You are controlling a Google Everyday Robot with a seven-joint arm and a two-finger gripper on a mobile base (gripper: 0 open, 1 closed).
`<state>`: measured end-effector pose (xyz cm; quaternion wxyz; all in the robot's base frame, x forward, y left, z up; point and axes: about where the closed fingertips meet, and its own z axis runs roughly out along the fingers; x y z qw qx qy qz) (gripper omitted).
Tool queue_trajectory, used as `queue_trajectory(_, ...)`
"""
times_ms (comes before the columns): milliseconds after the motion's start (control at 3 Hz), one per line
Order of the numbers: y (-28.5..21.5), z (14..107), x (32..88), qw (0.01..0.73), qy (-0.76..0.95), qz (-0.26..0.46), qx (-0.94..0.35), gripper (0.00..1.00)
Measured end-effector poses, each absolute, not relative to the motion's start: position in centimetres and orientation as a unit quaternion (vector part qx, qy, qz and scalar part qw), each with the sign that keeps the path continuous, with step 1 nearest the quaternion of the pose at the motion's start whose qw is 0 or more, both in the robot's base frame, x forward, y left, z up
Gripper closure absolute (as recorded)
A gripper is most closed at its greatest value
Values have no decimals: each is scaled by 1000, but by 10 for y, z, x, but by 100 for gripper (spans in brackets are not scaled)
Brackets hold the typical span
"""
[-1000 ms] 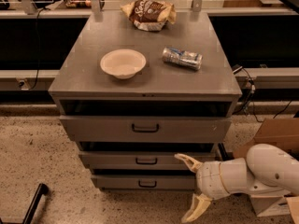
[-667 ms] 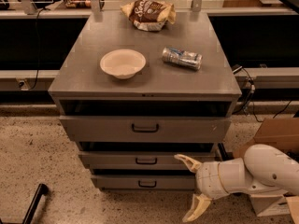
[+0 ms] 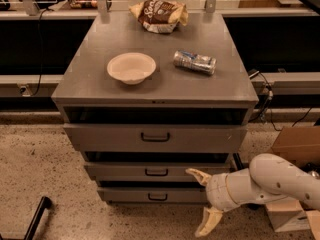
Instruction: Open middle drawer
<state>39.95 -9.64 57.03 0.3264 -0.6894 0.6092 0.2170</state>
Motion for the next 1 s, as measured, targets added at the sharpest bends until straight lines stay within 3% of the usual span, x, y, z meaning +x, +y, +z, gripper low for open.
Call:
queue_trajectory(333, -107, 529, 421, 283, 632, 179, -699, 0)
queue_trajectory(1000, -151, 489, 471, 316, 663, 81, -674, 0)
